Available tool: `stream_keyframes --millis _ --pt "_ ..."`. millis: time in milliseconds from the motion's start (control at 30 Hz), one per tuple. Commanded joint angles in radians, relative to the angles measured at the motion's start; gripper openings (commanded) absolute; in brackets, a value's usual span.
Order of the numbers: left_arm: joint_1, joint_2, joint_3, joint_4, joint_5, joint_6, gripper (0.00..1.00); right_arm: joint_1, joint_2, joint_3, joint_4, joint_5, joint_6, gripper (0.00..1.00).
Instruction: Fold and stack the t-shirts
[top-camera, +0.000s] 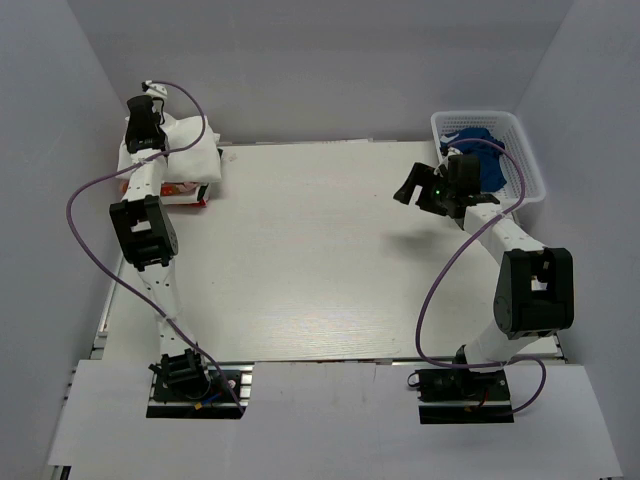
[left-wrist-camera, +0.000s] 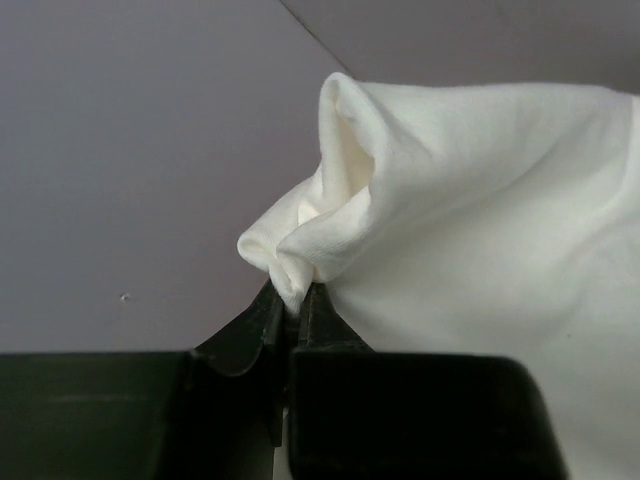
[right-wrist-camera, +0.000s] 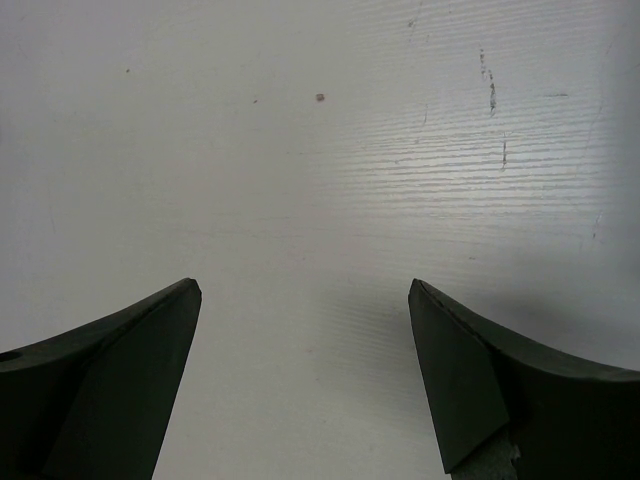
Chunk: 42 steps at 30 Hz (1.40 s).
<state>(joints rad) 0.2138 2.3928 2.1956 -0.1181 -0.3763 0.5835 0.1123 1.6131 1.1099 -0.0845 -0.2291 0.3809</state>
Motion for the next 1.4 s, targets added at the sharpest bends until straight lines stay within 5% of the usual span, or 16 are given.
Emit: stream_keyframes --millis 0,100,167,200,267,300,633,900,1000,1167,1367 --pt "-0.008 0.003 0.026 0.136 -0.088 -0.02 0.0 0.012 0.002 0.041 -0.009 0.022 -0.02 0.9" --pt "0.001 0.023 0.053 0.101 -0.088 -0.065 0.0 0.018 0.005 0.047 -0.011 0.02 -0.025 0.9" --pt "0.001 0.032 0.027 0.116 -0.102 -0.065 0.2 0.023 0.011 0.053 -0.015 0.019 -0.028 0.9" --pt "0.001 0.032 0.017 0.156 -0.125 -0.065 0.45 0.024 0.014 0.057 -0.015 0.02 -0.03 0.9" --pt "0.01 0.046 0.036 0.172 -0.174 -0.089 0.69 0.029 0.021 0.059 -0.021 0.023 -0.033 0.9" --pt "0.01 0.055 0.064 0.149 -0.174 -0.111 0.99 0.029 0.027 0.057 -0.027 0.024 -0.036 0.9" --pt "-0.024 -0.092 0.024 -0.15 -0.004 -0.463 1.0 0.061 -0.033 0.03 -0.058 0.042 -0.065 0.9" --pt "-0.001 -0.314 -0.195 -0.351 -0.15 -0.802 1.0 0.073 -0.068 -0.01 -0.073 0.048 -0.1 0.9" --pt "0.028 -0.415 -0.367 -0.304 -0.121 -0.864 1.0 0.081 -0.052 0.004 -0.089 0.031 -0.115 0.9" --pt "0.073 -0.426 -0.396 -0.385 -0.109 -0.991 1.0 0.084 -0.03 0.027 -0.11 0.027 -0.125 0.9" --pt "0.153 -0.405 -0.491 -0.306 0.132 -1.091 1.0 0.084 -0.004 0.044 -0.144 0.016 -0.131 0.9"
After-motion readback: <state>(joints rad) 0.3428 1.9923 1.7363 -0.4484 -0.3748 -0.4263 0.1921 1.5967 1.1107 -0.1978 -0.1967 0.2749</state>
